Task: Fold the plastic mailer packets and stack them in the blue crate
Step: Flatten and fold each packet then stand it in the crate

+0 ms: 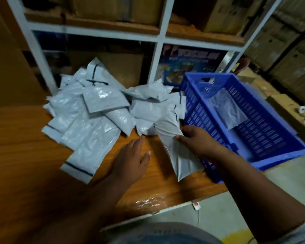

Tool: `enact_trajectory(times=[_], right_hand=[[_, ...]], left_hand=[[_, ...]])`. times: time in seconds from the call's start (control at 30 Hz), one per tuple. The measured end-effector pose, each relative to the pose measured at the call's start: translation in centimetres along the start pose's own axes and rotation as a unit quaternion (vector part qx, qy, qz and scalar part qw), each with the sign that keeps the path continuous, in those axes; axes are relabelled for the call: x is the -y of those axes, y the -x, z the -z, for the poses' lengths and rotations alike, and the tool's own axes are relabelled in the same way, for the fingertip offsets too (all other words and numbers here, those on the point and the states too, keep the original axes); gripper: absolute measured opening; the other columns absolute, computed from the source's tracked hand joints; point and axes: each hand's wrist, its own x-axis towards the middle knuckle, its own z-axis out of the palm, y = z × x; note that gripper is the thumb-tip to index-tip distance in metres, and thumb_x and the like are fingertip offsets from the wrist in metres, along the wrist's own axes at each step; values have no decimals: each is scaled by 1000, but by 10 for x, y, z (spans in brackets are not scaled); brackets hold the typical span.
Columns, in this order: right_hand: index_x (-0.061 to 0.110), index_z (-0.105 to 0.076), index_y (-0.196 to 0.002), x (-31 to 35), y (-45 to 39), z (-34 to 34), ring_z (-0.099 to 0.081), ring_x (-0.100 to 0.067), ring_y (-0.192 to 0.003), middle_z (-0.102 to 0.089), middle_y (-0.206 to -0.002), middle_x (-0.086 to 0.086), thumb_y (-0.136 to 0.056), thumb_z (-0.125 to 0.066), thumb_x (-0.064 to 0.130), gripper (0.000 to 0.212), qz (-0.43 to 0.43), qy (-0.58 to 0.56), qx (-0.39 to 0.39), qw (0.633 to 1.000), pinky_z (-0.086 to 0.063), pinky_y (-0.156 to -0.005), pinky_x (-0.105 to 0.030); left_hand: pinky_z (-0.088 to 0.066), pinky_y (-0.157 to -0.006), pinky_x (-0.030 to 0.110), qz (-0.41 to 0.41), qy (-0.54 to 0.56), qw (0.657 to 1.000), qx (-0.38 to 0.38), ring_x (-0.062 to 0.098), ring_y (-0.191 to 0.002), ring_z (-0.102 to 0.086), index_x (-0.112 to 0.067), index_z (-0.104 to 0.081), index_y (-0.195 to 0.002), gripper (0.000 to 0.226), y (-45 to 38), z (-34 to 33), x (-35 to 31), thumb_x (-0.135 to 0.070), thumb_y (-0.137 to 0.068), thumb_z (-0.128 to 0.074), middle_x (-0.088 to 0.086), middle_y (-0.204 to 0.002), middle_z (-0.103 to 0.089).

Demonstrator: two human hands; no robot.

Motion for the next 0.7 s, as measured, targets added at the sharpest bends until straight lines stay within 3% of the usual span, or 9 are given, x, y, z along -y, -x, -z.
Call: enact_trajectory(times=[0.1,0.2,0.3,0.4,0.53,0.7], right_hand=[[17,-72,-99,-6,4,51,-68,-18,-86,-72,-92,-1,-102,-70,37,21,-27,5,-58,998,-52,-72,-30],[20,-71,-97,-25,1,102,-69,-20,-88,-72,-92,1,-99,-73,41,21,-54,12,-106,993,-53,-74,-36],[22,-72,-100,-50,-5,144,-72,-22,-88,-75,-94,0,-94,-79,38,18,-89,-44,-147,984,-60,-77,-39],[19,-72,-99,-80,-17,180,-73,-23,-83,-76,-92,-4,-88,-84,36,24,-113,-71,-174,976,-61,-74,-40],[14,-69,-94,-126,-49,221,-64,-20,-76,-70,-86,-5,-84,-89,39,33,-129,-25,-178,975,-43,-58,-31],[18,-65,-86,-186,-106,243,-64,-29,-81,-71,-91,-10,-85,-86,33,26,-120,92,-156,976,-42,-67,-33]], left_hand=[[-56,-97,43,-27,18,999,19,17,-119,-63,-25,-60,-139,50,-41,0,-41,-57,-103,-44,-4,-132,-64],[-58,-86,42,-62,44,996,50,9,-101,-63,-31,-67,-117,35,-80,-5,-90,-54,-103,-45,-12,-111,-63],[-58,-80,43,-102,53,992,58,12,-91,-63,-28,-69,-106,25,-114,-16,-138,-46,-103,-52,-10,-102,-63],[-56,-79,40,-134,27,990,41,11,-89,-60,-29,-69,-103,21,-144,-30,-178,-43,-103,-54,-11,-98,-62],[-55,-82,42,-176,-28,983,46,19,-96,-60,-25,-70,-102,24,-184,-57,-218,-42,-102,-52,-6,-100,-66],[-50,-84,44,-160,-203,964,70,36,-99,-64,-18,-69,-99,28,-237,-97,-253,-37,-103,-48,7,-102,-69]])
